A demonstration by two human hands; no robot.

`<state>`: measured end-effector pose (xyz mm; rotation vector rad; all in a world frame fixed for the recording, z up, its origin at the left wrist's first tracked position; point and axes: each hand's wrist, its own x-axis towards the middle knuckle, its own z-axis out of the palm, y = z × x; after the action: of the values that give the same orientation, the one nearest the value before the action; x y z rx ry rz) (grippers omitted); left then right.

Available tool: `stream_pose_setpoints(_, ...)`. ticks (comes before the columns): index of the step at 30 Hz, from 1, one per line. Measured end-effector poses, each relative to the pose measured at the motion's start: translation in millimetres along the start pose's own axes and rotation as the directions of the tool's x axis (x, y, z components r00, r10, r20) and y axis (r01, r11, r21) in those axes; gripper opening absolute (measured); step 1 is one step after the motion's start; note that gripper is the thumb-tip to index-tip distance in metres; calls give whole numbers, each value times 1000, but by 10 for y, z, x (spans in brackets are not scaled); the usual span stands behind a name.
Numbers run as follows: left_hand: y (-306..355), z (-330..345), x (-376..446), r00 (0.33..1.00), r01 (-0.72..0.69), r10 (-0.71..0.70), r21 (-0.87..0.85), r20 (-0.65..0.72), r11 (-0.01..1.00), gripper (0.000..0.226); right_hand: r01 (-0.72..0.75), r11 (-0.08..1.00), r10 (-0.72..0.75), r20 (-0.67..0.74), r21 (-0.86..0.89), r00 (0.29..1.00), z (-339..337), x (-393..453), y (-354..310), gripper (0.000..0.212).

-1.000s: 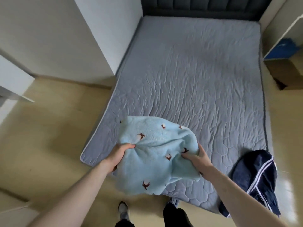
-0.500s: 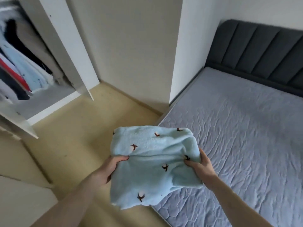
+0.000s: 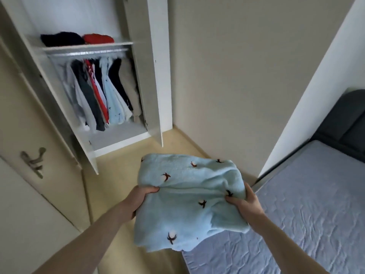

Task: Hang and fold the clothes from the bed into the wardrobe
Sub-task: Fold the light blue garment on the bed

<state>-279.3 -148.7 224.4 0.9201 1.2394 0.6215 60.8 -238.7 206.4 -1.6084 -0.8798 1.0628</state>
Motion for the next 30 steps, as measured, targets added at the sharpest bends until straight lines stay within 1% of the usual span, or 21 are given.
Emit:
stream_pose_setpoints(2, 190, -172, 139, 999, -30, 29, -22, -26, 999, 58, 23, 1000, -23, 38, 19, 999, 214, 306, -193, 64)
stream_pose_setpoints(5, 527, -444, 369, 991, -73, 66, -55, -114, 996, 60, 61, 996, -67, 108, 64, 992, 556, 790, -534, 61)
stream_pose_setpoints(6, 647, -534, 439, 987, -79, 70, -61, -144, 995, 58, 66, 995, -76, 137, 73, 988, 663, 955, -653, 59)
stream_pose_setpoints(9, 1029, -794, 611, 971, -114, 96, -71, -221, 991, 39, 111, 990, -129, 241, 86, 962, 1006, 1409, -1067, 55)
stream_pose_setpoints(10, 1149, -902, 684, 962, -132, 109, -77, -248, 988, 39, 135, 986, -156, 272, 96, 949, 1130, 1563, -1222, 53)
stream_pose_setpoints(14, 1599, -1338, 899, 939, -178, 139, -98, -316, 979, 56, 173, 979, -200, 362, 105, 911, 1631, 2121, -1745, 51)
stream_pose_setpoints(15, 1704, -1453, 957, 929, -187, 142, -104, -341, 977, 56, 183, 978, -207, 387, 98, 898, 1774, 2254, -1862, 52)
stream_pose_setpoints(18, 2055, -1774, 1119, 901, -229, 165, -115, -402, 967, 36, 192, 977, -213, 449, 94, 868, 2217, 2672, -2193, 53)
stream_pose_setpoints(20, 2267, -2003, 1262, 887, -247, 175, -118, -427, 962, 33, 193, 976, -217, 470, 101, 855, 2505, 2932, -2390, 51)
stream_pose_setpoints(22, 2498, -2287, 1473, 876, -264, 190, -112, -444, 958, 35, 197, 975, -222, 473, 103, 853, 2828, 3229, -2566, 51)
stream_pose_setpoints(27, 3181, -3005, 2065, 843, -320, 256, -59, -472, 946, 32, 232, 966, -257, 450, 109, 855, 3677, 3947, -3018, 49)
stream_pose_setpoints(30, 3569, -3426, 2380, 844, -334, 279, -42, -458, 942, 32, 255, 960, -279, 442, 113, 853, 4108, 4304, -3298, 48)
